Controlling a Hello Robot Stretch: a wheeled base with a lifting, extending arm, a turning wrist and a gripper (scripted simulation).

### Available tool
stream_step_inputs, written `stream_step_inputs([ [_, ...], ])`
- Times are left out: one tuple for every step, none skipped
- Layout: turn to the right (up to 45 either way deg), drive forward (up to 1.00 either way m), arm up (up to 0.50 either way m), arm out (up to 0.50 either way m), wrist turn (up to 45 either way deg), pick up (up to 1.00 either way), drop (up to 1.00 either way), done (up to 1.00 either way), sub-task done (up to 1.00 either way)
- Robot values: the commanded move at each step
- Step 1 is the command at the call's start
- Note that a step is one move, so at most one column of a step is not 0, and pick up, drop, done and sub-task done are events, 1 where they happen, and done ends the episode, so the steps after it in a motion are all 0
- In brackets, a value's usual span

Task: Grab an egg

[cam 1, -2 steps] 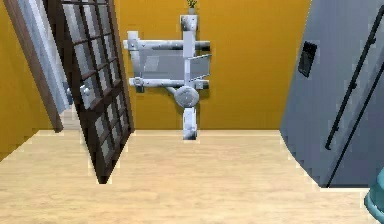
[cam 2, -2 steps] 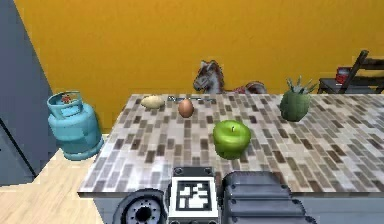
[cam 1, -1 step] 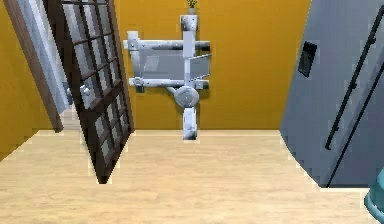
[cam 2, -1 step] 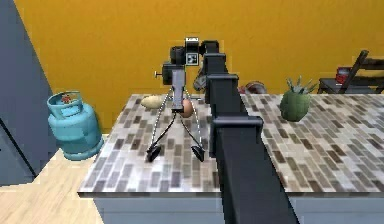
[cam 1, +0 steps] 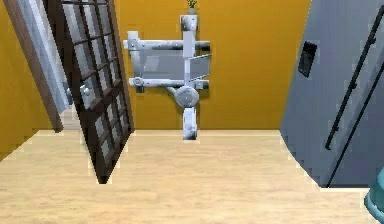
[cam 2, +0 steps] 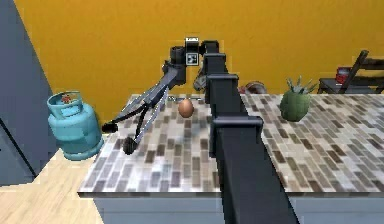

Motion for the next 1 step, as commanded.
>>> stream_step_inputs([
  [0.0, 0.00, 0.00, 0.00, 45.0, 0.00, 0.00, 0.00, 0.00],
])
